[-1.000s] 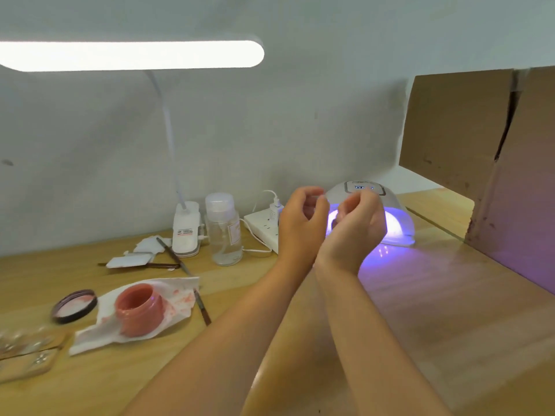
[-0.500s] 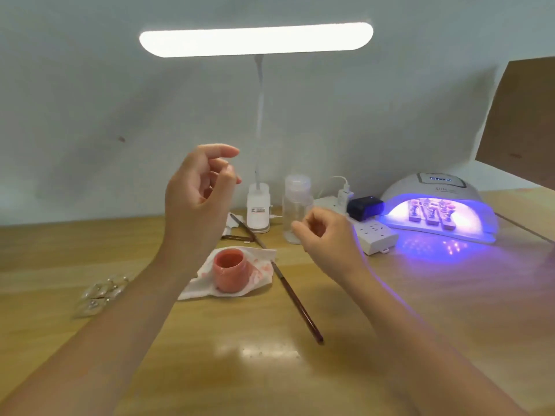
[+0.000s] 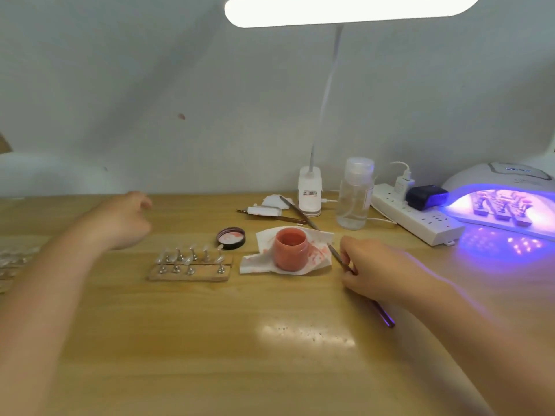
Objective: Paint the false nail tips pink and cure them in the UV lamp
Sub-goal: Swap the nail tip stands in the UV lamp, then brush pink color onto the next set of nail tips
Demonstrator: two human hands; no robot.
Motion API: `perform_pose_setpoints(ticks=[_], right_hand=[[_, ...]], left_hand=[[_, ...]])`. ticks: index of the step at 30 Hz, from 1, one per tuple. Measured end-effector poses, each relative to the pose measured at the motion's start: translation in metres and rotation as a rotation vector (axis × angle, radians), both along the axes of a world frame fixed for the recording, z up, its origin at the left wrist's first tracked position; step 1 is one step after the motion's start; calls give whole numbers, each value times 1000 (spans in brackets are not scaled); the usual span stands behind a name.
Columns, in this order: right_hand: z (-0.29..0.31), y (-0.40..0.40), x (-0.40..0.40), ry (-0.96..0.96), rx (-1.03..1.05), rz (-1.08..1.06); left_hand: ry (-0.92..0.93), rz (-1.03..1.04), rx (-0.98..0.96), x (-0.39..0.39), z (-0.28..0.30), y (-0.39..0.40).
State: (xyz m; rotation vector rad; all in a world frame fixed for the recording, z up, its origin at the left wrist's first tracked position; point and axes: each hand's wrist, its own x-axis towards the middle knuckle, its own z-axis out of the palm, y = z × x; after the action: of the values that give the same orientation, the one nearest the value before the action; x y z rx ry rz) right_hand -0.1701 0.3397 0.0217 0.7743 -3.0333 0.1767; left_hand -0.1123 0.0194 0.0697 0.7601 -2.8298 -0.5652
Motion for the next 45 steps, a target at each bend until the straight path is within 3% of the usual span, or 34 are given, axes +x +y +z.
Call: perform_pose_setpoints(ticks=[4, 7, 11, 16, 19, 22, 28, 39, 45], right_hand=[[3, 3, -4, -70, -78, 39], [14, 7, -7, -100, -307, 47], [26, 5, -6, -189, -884, -17], [32, 2, -5, -799, -1696, -23], [30, 3, -7, -946, -1908, -9], [23, -1, -6, -949, -1902, 23], [11, -17, 1, -739, -1702, 3], [9, -18, 3, -641, -1699, -153], [7, -16, 2, -630, -1684, -177]], left_hand=[[-387, 6, -2, 15, -1, -23], [-547, 2, 83, 24, -6, -28], [-508, -53, 157, 23, -12, -29], [-461, -179, 265, 20, -15, -24], [-448, -199, 274, 19, -16, -23], [-449, -213, 260, 19, -17, -24], [-594, -284, 222, 20, -14, -16], [-571, -311, 69, 16, -16, -1], [-692, -371, -11, 23, -4, 11]])
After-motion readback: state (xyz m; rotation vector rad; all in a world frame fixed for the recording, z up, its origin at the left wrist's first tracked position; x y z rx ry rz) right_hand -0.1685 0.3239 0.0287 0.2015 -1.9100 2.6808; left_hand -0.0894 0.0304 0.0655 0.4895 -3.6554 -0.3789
